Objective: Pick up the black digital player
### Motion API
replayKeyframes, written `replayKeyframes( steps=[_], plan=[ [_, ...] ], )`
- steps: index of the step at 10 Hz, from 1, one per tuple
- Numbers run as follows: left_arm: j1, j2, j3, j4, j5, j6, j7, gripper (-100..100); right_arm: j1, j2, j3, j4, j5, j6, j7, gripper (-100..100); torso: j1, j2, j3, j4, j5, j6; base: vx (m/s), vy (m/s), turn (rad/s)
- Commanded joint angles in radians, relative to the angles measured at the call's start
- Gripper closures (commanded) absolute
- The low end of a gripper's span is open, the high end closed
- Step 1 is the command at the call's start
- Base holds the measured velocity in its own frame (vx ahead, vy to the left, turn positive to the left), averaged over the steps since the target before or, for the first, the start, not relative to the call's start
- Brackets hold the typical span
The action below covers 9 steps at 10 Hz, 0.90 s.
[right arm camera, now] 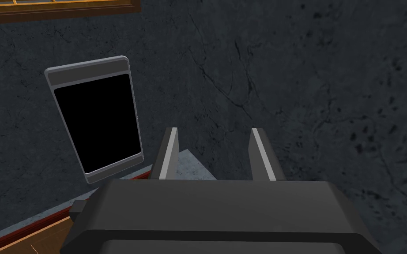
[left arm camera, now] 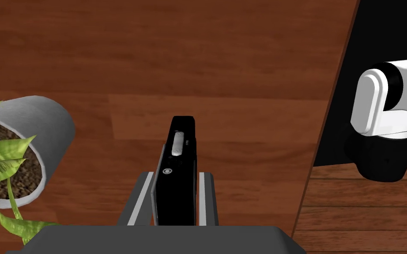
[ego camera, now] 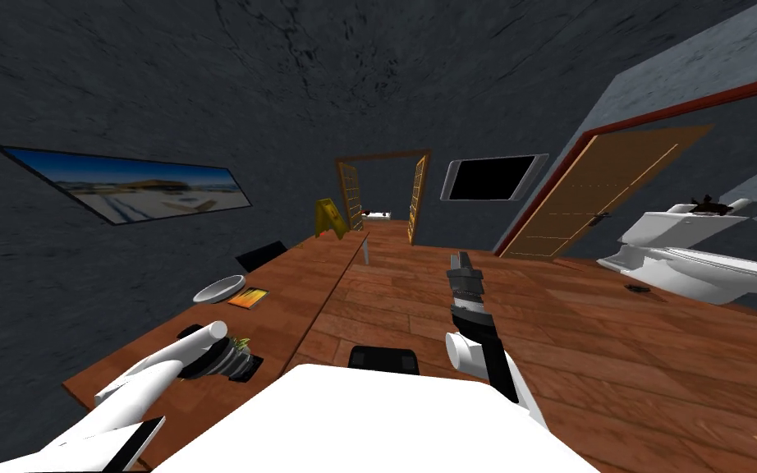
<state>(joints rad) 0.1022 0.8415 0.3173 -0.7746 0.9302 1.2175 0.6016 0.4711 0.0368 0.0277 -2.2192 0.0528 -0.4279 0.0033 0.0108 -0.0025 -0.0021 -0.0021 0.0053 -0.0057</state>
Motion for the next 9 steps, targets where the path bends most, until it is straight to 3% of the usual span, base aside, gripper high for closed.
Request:
replayKeyframes(
  steps=[1, 2, 3, 6, 7, 9],
  plan=[
    [0.007, -0.002, 0.0, -0.05, -0.004, 0.012, 0.007, 100, 0.0, 0.0, 0.0, 0.0, 0.0, 0.0, 0.0, 0, 0.0, 0.0, 0.0, 0.0, 0.0, 0.0, 0.042, 0.01, 0.052],
    [0.007, -0.002, 0.0, -0.06, -0.004, 0.012, 0.007, 100, 0.0, 0.0, 0.0, 0.0, 0.0, 0.0, 0.0, 0, -0.001, 0.001, 0.001, 0.001, 0.0, 0.002, 0.004, 0.005, -0.047],
    [0.026, -0.027, -0.002, -0.098, -0.034, 0.045, 0.016, 100, 0.0, 0.0, 0.0, 0.0, 0.0, 0.0, 0.0, 0, -0.001, 0.003, 0.002, 0.001, -0.001, 0.003, 0.086, 0.035, 0.289],
    [0.026, -0.027, -0.002, -0.154, -0.034, 0.045, 0.016, 100, 0.0, 0.0, 0.0, 0.0, 0.0, 0.0, 0.0, 0, -0.001, 0.001, 0.001, 0.001, -0.001, 0.003, 0.054, 0.012, 0.101],
    [0.044, -0.052, -0.004, -0.193, -0.064, 0.079, 0.025, 100, 0.0, 0.0, 0.0, 0.0, 0.0, 0.0, 0.0, 0, -0.002, 0.003, 0.002, 0.002, -0.001, 0.003, 0.079, 0.018, 0.287],
    [0.044, -0.052, -0.004, -0.237, -0.064, 0.079, 0.025, 100, 0.0, 0.0, 0.0, 0.0, 0.0, 0.0, 0.0, 0, -0.001, 0.0, 0.0, 0.0, -0.001, 0.001, 0.078, 0.015, 0.166]
  ],
)
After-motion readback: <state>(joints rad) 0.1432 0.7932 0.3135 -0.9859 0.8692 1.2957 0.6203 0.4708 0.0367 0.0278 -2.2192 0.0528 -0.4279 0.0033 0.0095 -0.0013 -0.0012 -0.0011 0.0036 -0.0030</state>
